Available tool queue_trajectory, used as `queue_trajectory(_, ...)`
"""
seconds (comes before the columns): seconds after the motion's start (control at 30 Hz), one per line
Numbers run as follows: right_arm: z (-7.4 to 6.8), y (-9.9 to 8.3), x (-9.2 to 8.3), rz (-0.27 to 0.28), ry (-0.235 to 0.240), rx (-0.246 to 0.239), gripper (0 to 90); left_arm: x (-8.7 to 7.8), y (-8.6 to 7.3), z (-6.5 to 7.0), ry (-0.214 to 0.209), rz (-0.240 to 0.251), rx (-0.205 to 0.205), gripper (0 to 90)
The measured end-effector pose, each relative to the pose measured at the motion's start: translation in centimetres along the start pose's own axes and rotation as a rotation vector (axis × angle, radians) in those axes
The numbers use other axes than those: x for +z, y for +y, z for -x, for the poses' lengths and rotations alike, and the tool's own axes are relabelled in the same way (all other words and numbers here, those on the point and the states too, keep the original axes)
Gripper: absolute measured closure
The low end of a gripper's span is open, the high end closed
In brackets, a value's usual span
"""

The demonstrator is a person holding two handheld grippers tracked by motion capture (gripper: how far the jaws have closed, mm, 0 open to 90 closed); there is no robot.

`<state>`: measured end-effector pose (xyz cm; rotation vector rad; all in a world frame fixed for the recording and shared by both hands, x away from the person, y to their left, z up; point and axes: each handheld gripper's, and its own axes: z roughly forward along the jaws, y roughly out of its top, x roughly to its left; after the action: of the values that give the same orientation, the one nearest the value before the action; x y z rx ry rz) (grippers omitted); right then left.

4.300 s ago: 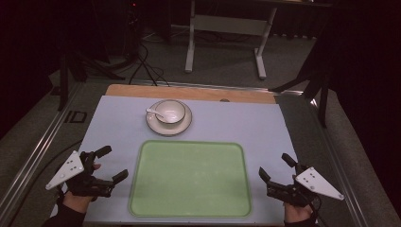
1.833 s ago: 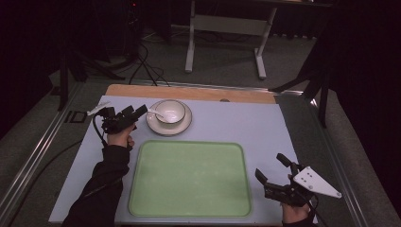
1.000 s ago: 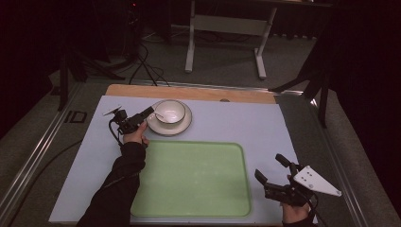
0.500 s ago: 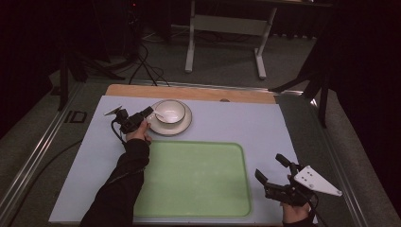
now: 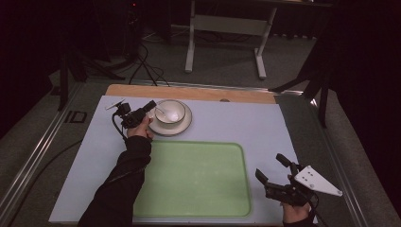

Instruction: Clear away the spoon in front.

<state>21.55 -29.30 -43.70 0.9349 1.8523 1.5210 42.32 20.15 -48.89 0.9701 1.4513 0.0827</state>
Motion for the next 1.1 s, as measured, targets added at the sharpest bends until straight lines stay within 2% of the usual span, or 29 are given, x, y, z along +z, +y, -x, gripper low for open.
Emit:
queue_trajectory(0.2,0.0,0.0,0.0,-0.001,0.001,-0.002,9.9,-0.7,0.9,1.2,0.004,0.004,0.062,86.0)
queue_trajectory(0.43,0.0,0.0,0.0,0.0,-0.001,0.0,10.0,-2.1,2.6,2.8,-0.02,-0.015,0.115,86.0)
queue_trajectory(0.5,0.0,0.0,0.0,0.002,-0.002,-0.003,9.9,-2.6,3.3,3.5,-0.033,-0.023,0.147,86.0)
queue_trajectory(0.77,-0.1,0.0,0.0,-0.003,-0.003,-0.004,9.9,-4.3,5.1,5.1,-0.051,-0.05,0.203,86.0)
queue_trajectory(0.9,-0.1,0.0,0.0,-0.005,-0.004,-0.003,9.9,-5.0,5.6,5.8,-0.081,-0.082,0.216,86.0)
queue_trajectory(0.93,-0.1,0.0,0.0,-0.005,-0.004,-0.003,9.9,-5.1,5.7,6.1,-0.077,-0.094,0.223,86.0)
queue_trajectory(1.1,0.0,-0.1,0.1,-0.009,-0.002,0.005,9.9,-5.6,6.1,7.4,-0.1,-0.179,0.263,86.0)
